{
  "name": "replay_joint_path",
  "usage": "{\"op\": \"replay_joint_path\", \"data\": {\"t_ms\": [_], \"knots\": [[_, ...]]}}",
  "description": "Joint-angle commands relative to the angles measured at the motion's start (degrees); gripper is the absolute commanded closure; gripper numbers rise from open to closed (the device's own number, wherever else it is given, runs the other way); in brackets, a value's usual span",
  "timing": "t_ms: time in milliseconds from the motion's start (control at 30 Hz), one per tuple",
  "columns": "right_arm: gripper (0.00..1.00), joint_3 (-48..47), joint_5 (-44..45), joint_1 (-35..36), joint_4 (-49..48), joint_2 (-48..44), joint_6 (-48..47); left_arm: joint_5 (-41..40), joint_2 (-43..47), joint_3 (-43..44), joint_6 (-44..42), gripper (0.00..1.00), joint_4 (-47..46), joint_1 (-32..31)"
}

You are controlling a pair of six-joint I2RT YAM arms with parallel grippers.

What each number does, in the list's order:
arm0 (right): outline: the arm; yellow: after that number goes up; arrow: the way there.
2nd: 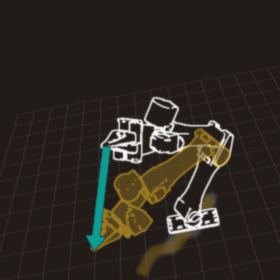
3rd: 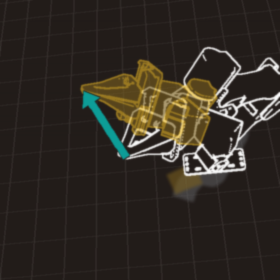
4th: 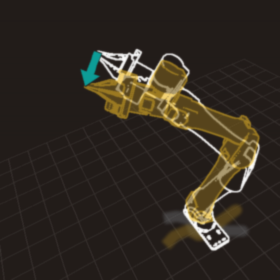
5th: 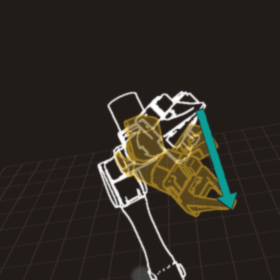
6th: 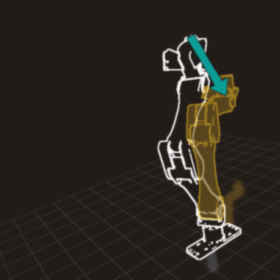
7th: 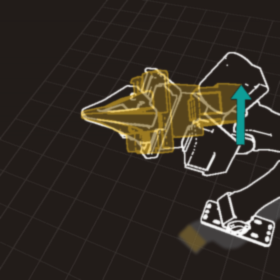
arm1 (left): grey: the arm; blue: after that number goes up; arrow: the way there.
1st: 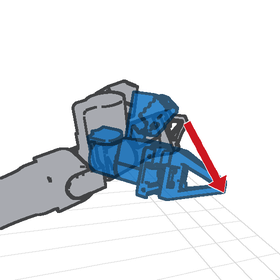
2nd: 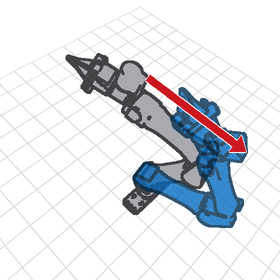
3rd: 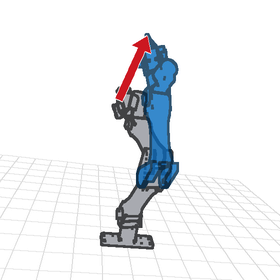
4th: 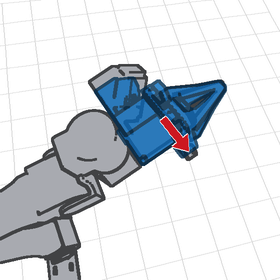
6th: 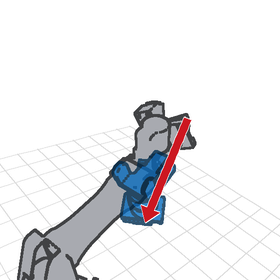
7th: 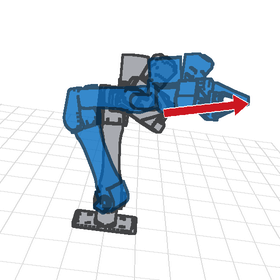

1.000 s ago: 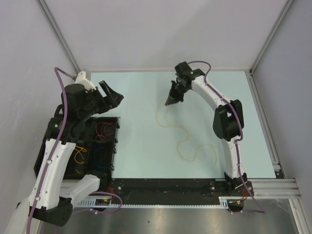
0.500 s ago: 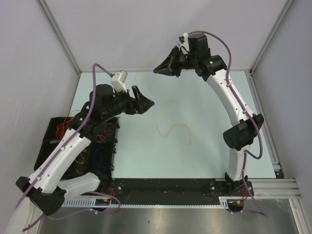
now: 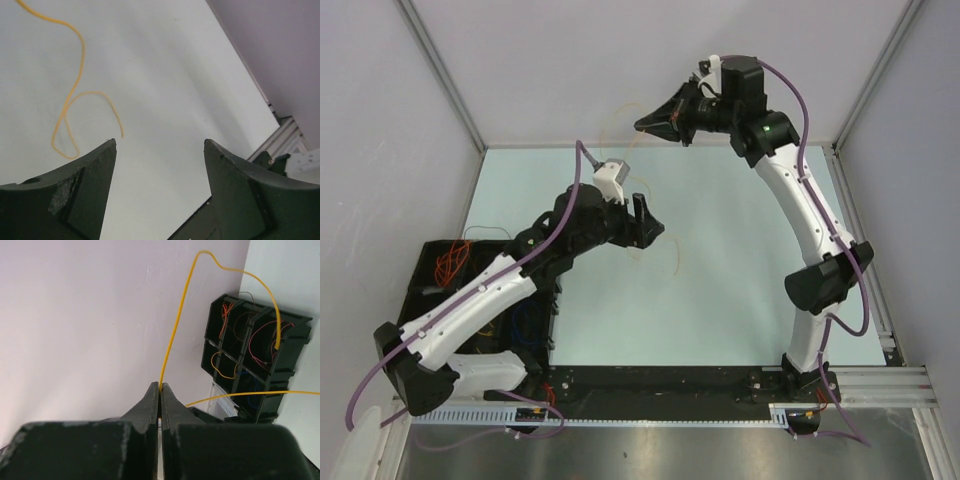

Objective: Untangle the cables

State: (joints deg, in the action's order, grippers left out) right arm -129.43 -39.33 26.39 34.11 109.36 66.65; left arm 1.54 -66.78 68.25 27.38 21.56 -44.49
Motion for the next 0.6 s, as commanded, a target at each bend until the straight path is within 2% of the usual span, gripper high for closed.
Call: {"op": "replay_joint_path", "data": {"t_ms": [0,100,300,467,533,567], "knots": [[1.00,0.6,-1.9,-0.4,-2.9,-5.9,2.3,-12.1,-1.5,2.8,-2.0,0.25,1.8,-2.2],[1.00,2.5,-2.7,-0.5,-3.4,-7.8,2.9,-15.9,-1.8,2.8,-2.6,0.24,3.0,-3.3],[1.00,5.1,-3.3,-0.8,-3.6,-11.2,3.6,-18.1,-4.0,2.2,-4.5,0.25,-0.9,-6.6],[1.00,8.0,-4.0,-1.0,-4.1,-14.3,4.0,-21.8,-8.1,5.4,-6.9,0.25,-1.5,-9.2],[1.00,8.7,-4.3,-1.1,-4.6,-14.9,4.4,-21.9,-10.1,6.3,-7.2,0.34,-1.6,-9.4],[1.00,9.1,-4.4,-1.3,-4.6,-15.3,4.3,-22.1,-10.8,7.4,-7.2,0.44,-0.9,-9.4]]}}
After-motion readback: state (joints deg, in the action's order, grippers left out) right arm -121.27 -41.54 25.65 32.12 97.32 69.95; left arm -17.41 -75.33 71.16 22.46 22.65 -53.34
